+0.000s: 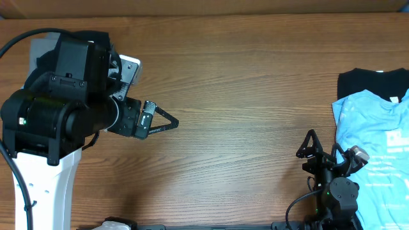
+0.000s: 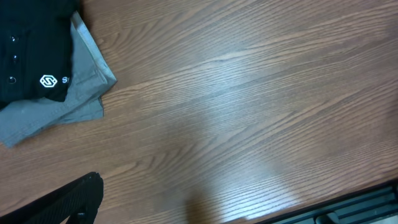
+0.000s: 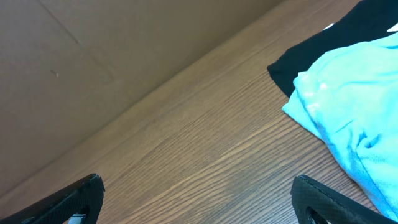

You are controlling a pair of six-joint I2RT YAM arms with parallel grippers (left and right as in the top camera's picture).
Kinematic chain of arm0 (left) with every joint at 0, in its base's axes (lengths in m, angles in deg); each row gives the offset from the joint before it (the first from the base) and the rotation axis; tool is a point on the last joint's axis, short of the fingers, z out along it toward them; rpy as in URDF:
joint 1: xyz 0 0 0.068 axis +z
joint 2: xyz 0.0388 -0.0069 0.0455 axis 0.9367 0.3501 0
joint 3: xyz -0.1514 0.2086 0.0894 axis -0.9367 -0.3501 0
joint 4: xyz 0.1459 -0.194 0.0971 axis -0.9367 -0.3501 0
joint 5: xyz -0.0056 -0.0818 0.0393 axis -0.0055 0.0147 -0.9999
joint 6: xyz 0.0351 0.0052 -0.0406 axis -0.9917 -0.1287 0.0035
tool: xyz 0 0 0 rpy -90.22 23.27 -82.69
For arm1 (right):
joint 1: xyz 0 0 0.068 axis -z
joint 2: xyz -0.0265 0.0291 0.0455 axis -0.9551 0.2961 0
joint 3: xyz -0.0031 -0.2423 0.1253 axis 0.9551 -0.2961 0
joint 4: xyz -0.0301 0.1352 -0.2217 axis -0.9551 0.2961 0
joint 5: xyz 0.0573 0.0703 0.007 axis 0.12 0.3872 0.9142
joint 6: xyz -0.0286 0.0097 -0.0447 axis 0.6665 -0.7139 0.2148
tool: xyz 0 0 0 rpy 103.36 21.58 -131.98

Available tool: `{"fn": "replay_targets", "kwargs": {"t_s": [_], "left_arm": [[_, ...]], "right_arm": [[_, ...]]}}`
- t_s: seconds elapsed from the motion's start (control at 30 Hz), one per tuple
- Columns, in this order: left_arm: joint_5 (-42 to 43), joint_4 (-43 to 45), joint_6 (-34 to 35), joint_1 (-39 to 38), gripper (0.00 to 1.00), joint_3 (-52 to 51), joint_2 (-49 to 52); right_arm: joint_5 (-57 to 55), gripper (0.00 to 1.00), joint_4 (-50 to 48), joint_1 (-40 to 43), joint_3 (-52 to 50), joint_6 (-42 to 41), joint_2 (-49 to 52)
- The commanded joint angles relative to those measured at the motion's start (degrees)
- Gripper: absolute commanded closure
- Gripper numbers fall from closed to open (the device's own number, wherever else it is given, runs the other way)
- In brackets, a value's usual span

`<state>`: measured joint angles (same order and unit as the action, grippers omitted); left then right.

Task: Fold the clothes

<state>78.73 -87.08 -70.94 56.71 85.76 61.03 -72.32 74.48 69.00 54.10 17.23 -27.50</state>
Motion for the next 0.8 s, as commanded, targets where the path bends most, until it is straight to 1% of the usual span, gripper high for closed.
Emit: {"fn": "replay_targets", "kwargs": {"t_s": [0.0, 0.03, 0.07, 0.1, 0.13, 0.17, 0.6, 0.67, 0.77], "left_arm": [[-0.5, 0.1, 0.8, -0.3, 0.0, -0.2, 0.4], [-0.9, 0.1, 0.7, -0.4, 0.1, -0.2, 0.1], [-2.1, 0.1, 0.1, -0.5, 0.14, -0.2, 0.0], [-3.7, 0.1, -0.2, -0.5, 0.16, -0.2, -0.5], [-5.2, 0.1, -0.1, -0.5, 0.05, -0.3, -1.2], [-5.2, 0.1, -0.1, -0.5, 0.0, -0.3, -1.9], [-5.4, 0.4, -0.4, 2.1, 0.0, -3.3, -12.3], [-6.5, 3.5, -1.8, 3.0, 0.0, -4.7, -14.0], [-6.7, 13.6, -4.0, 4.6, 0.0, -9.8, -18.4]], "right_arm": [[0.0, 0.0, -0.5, 0.3, -0.4, -0.4, -0.7], [0.0, 0.0, -0.5, 0.3, -0.4, -0.4, -0.7], [0.0, 0.0, -0.5, 0.3, -0.4, -0.4, -0.7], [0.0, 0.0, -0.5, 0.3, -0.4, -0.4, -0.7], [0.0, 0.0, -0.5, 0.3, -0.4, -0.4, -0.7], [0.0, 0.0, -0.5, 0.3, -0.4, -0.4, -0.7], [0.0, 0.0, -0.5, 0.3, -0.4, -0.4, -0.7], [0.0, 0.0, -0.5, 0.3, -0.4, -0.4, -0.7], [0.0, 0.0, -0.5, 0.3, -0.4, -0.4, -0.7]]}}
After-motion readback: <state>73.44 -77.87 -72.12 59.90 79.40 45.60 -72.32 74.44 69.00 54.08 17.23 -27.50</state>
